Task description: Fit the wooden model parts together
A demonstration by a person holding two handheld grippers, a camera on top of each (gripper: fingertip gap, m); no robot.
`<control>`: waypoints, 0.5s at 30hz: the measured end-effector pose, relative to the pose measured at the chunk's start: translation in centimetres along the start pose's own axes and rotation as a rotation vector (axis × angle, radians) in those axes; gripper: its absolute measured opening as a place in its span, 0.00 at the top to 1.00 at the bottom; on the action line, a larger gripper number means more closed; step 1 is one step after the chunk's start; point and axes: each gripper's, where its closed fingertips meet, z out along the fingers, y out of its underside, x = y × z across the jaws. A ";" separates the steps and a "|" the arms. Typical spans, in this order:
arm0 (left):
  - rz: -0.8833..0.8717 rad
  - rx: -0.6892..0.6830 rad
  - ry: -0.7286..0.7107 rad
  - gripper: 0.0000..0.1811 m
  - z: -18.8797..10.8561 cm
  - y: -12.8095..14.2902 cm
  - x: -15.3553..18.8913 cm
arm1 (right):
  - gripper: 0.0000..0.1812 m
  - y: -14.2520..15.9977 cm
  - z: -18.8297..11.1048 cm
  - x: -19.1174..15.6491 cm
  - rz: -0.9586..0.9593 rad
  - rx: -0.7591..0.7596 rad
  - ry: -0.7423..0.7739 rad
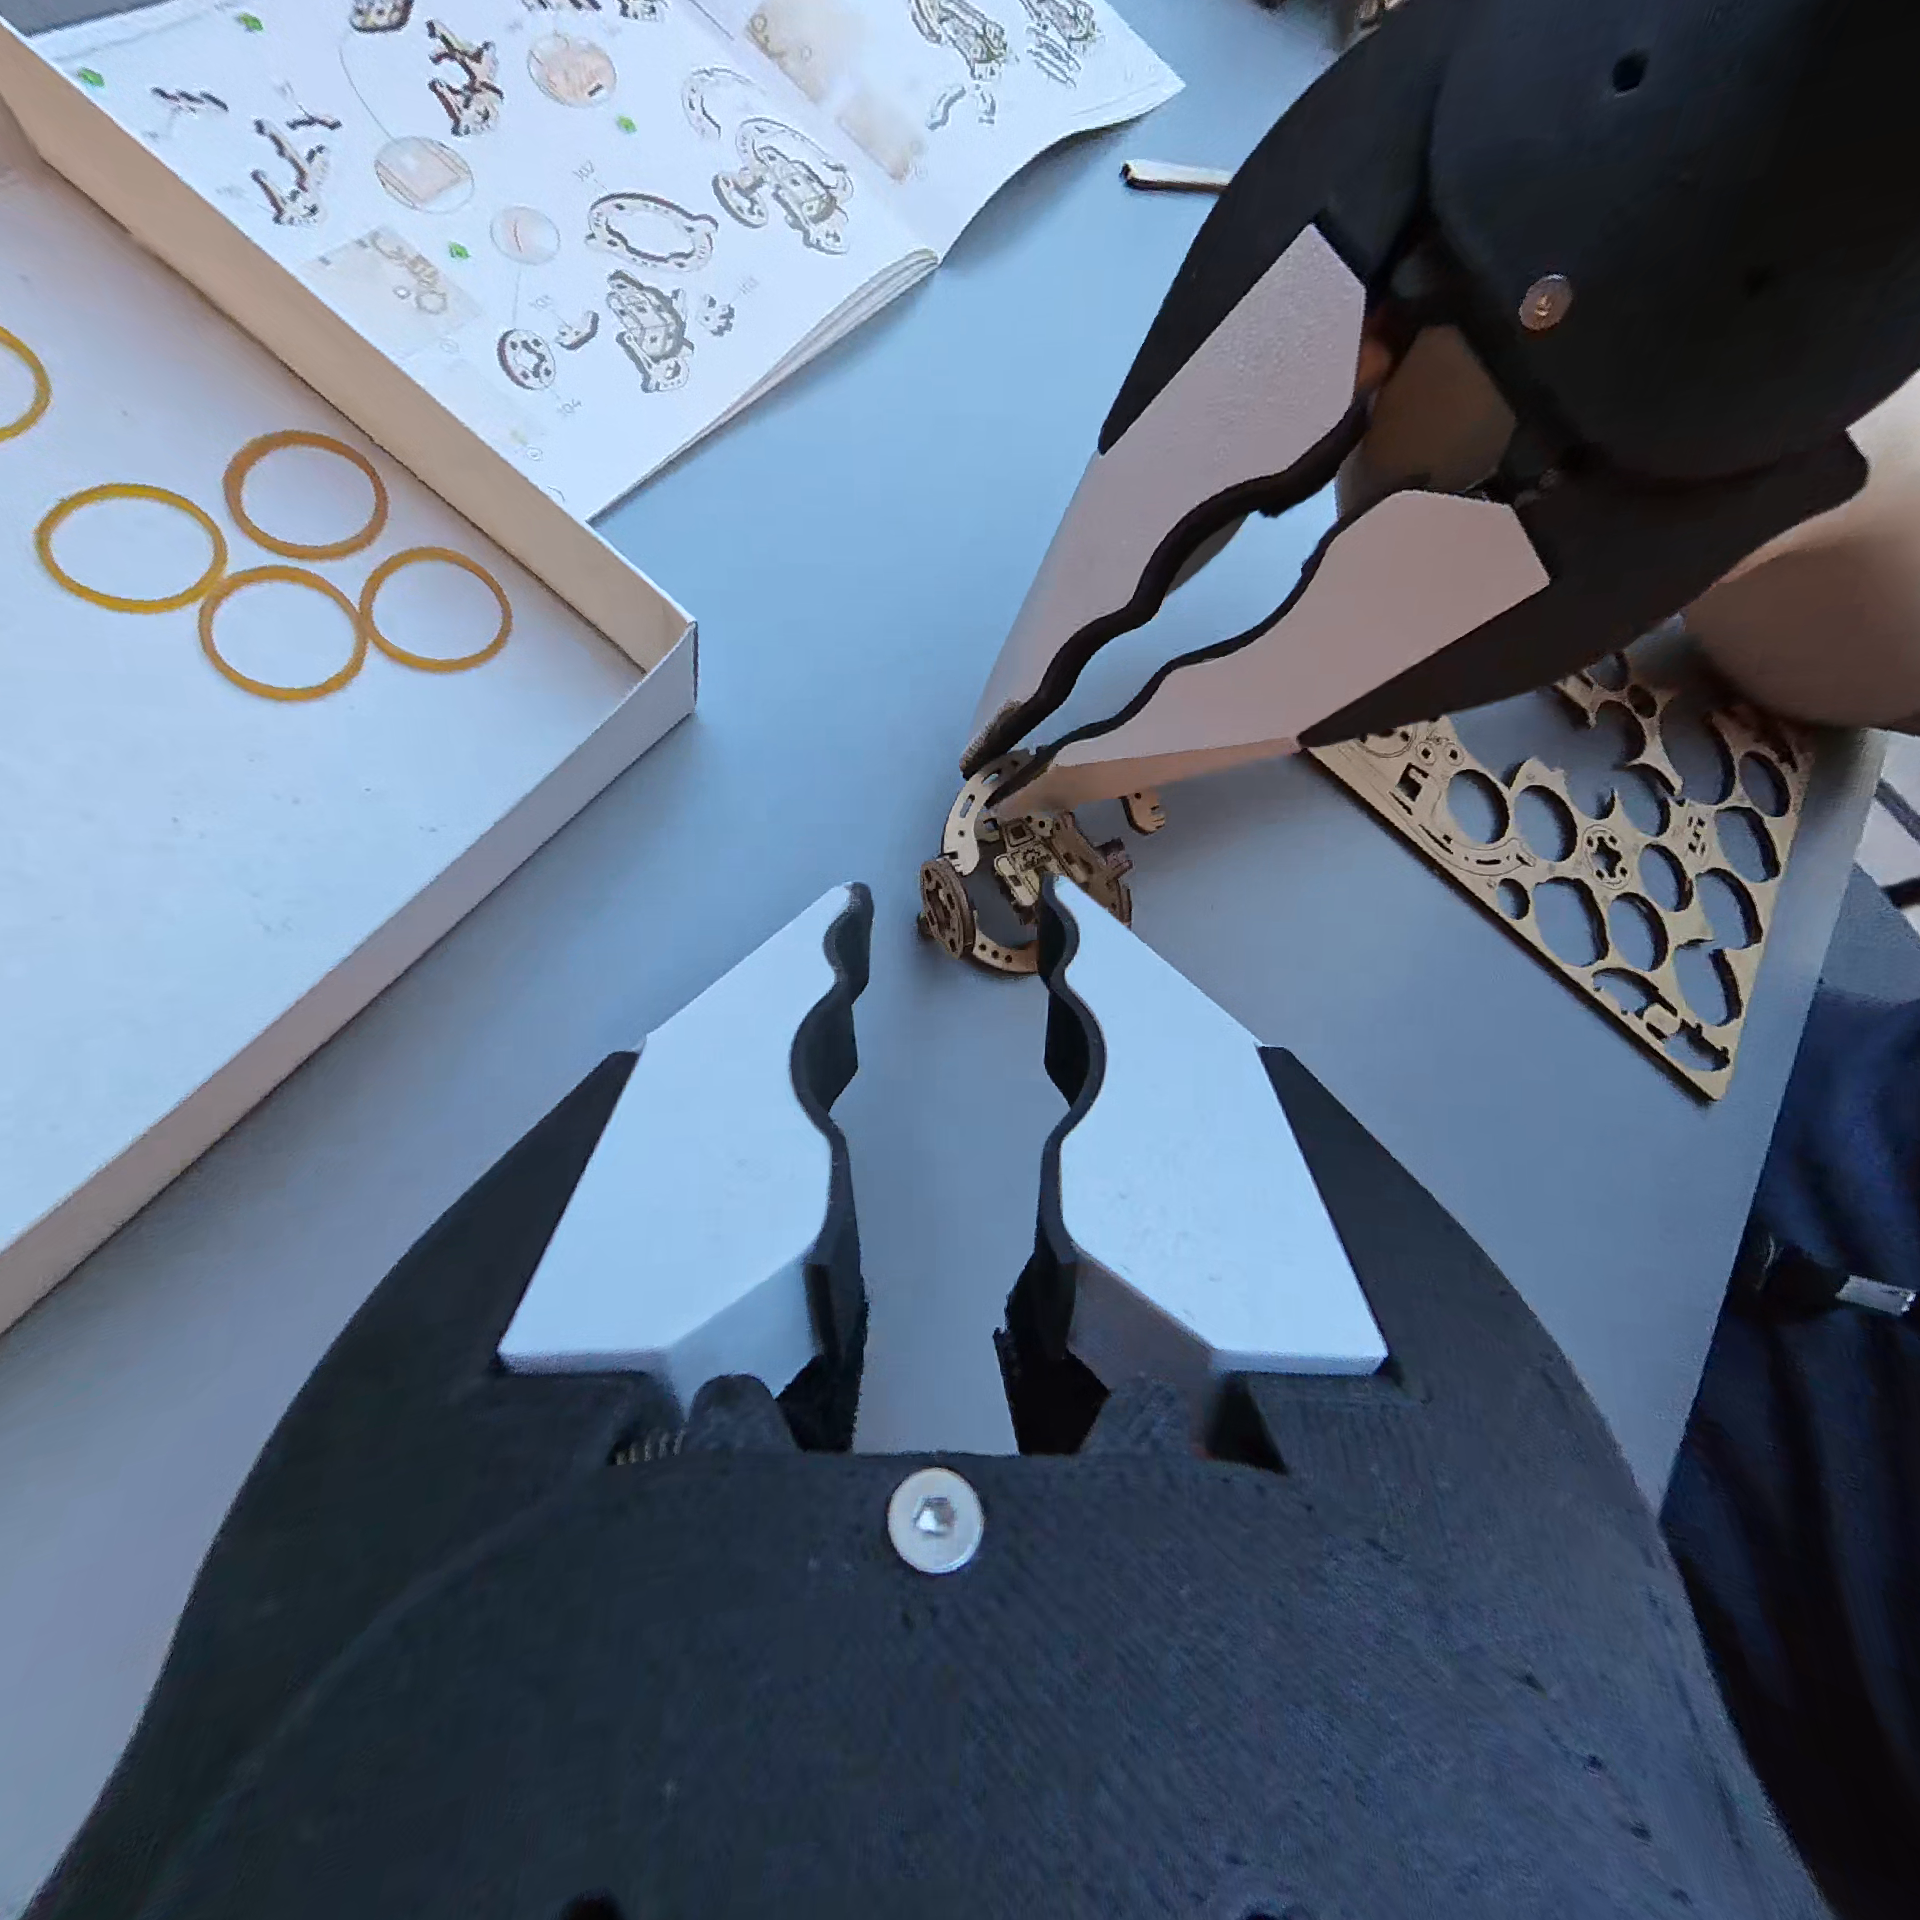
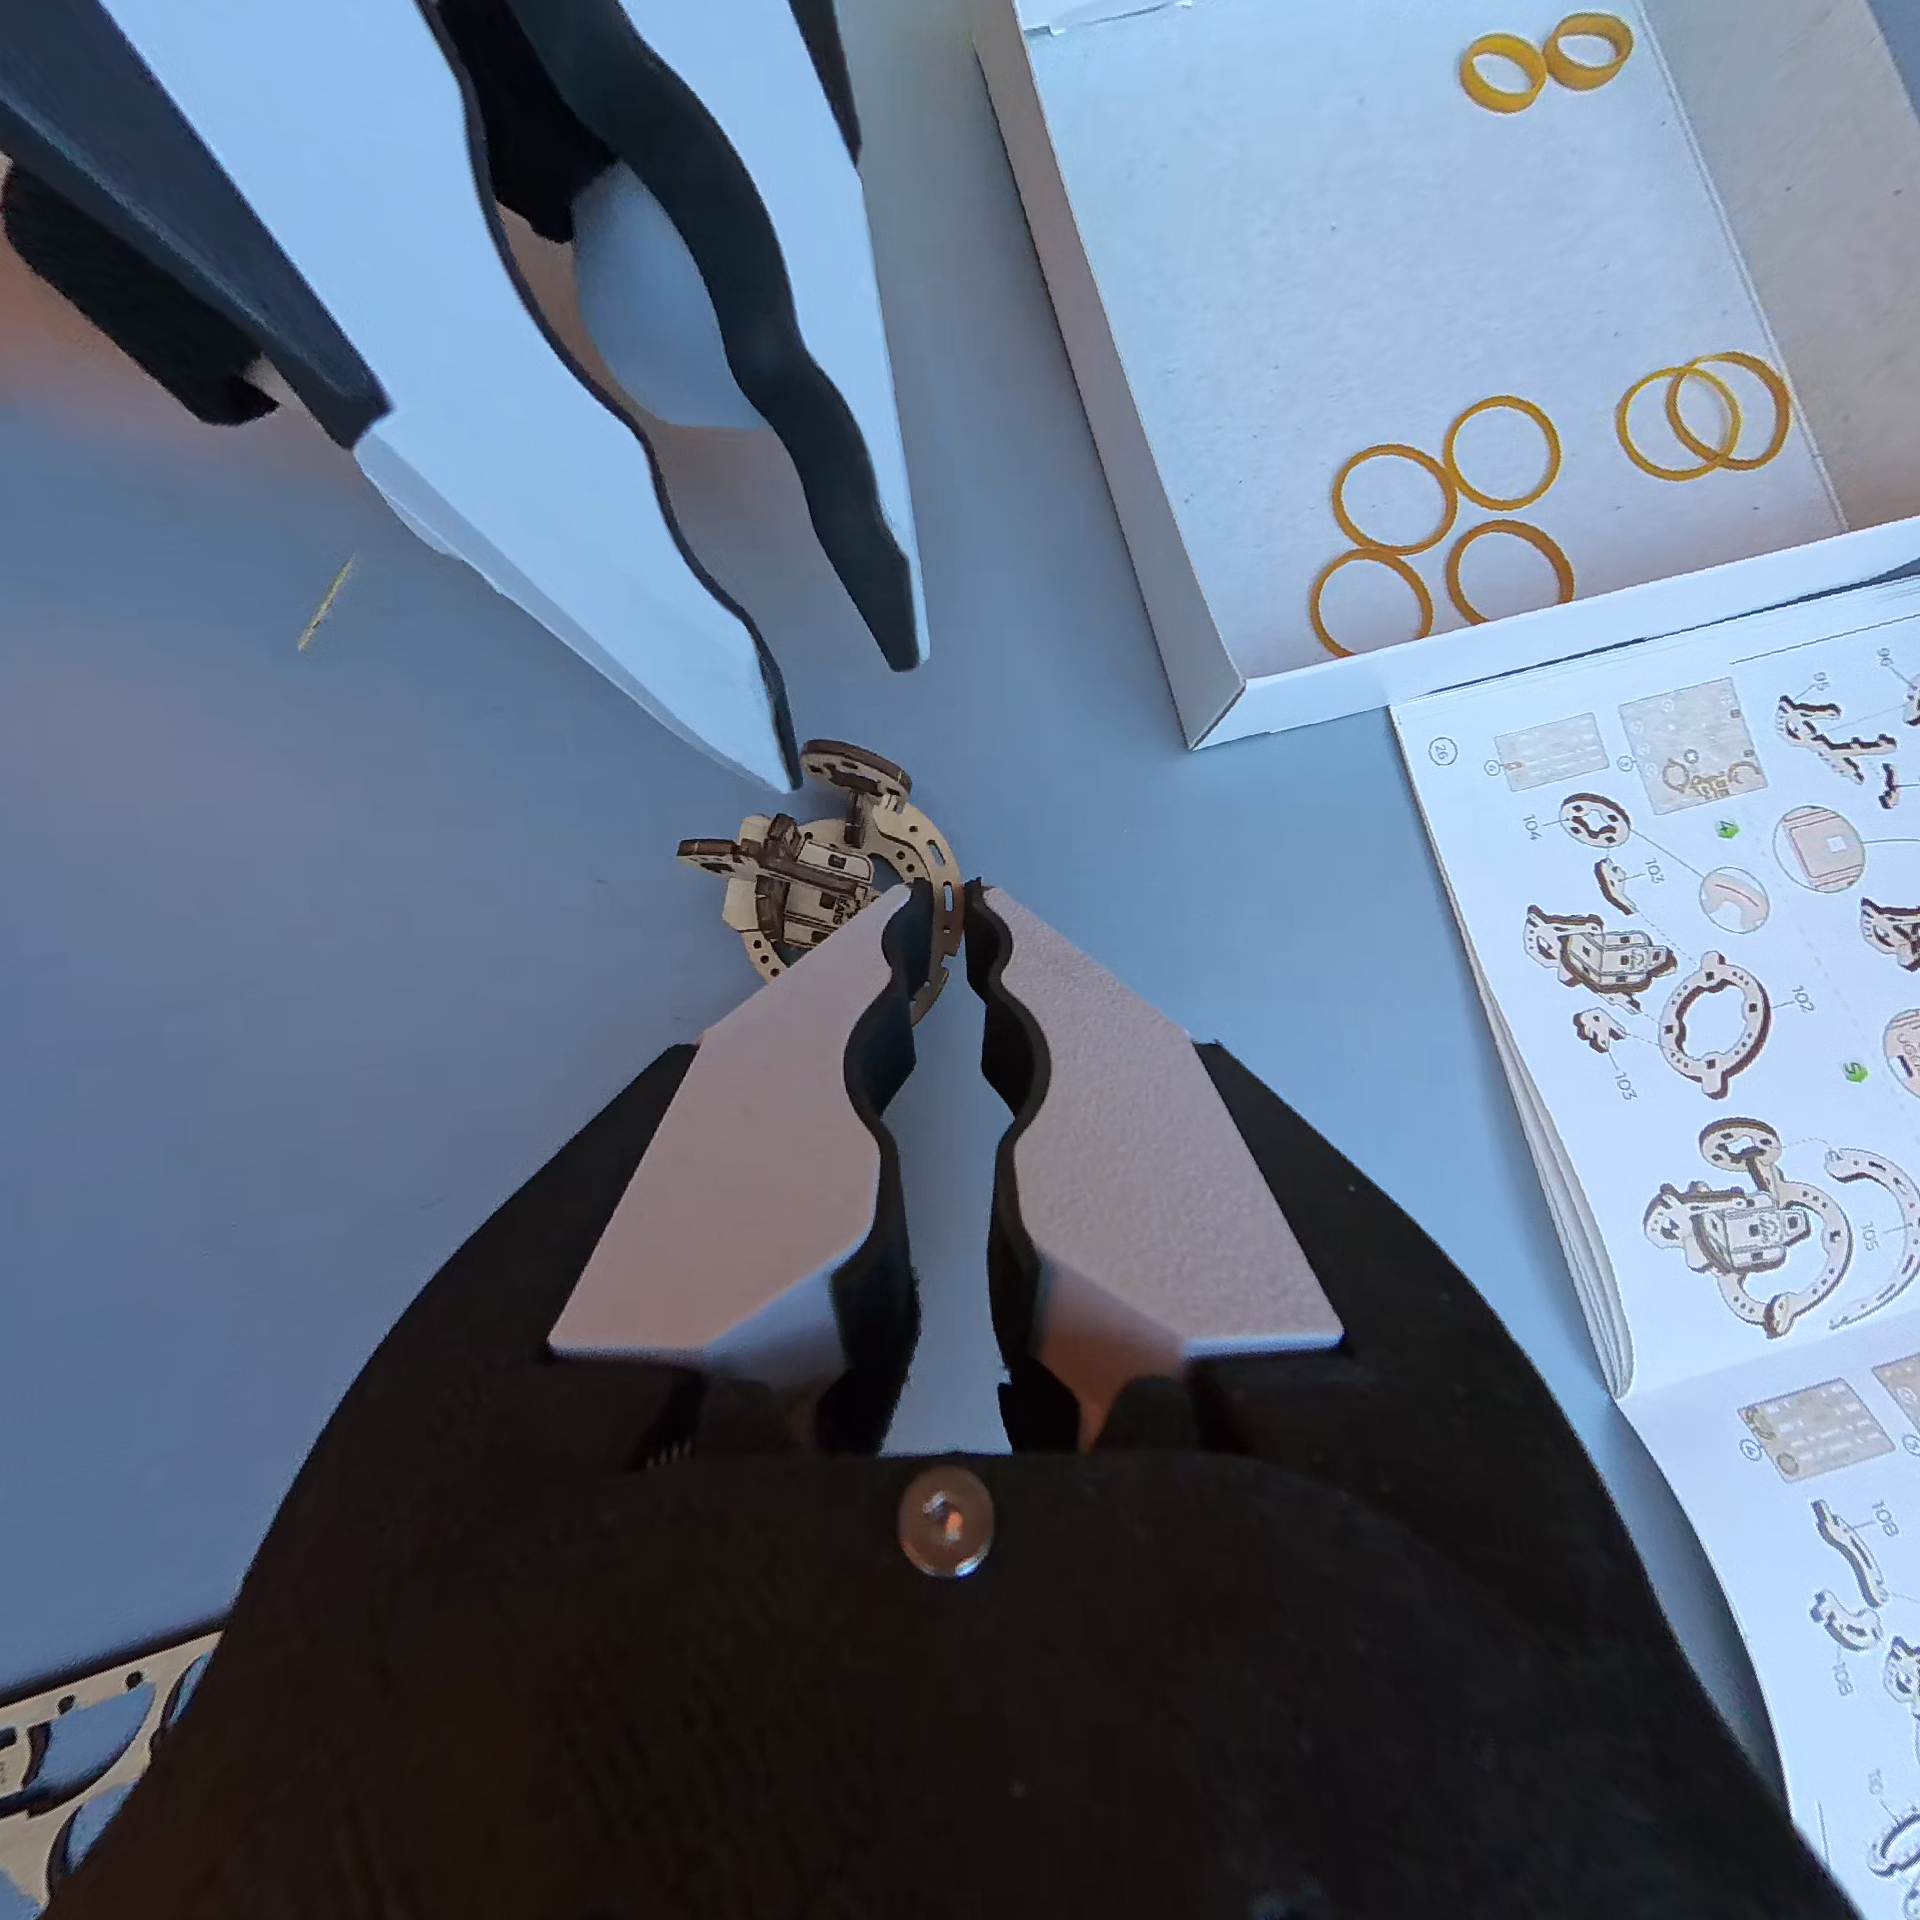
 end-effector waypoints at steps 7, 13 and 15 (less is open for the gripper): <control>0.009 -0.084 0.046 0.87 0.8 0.4 0.7 | 0.98 0.0 0.1 0.0 0.003 0.002 -0.007; 0.008 -0.119 0.063 0.88 1.0 0.5 0.8 | 0.98 -0.2 0.1 0.0 0.008 0.008 -0.010; 0.004 -0.125 0.063 0.89 1.0 0.3 0.7 | 0.98 -0.1 0.1 0.1 0.008 0.003 -0.011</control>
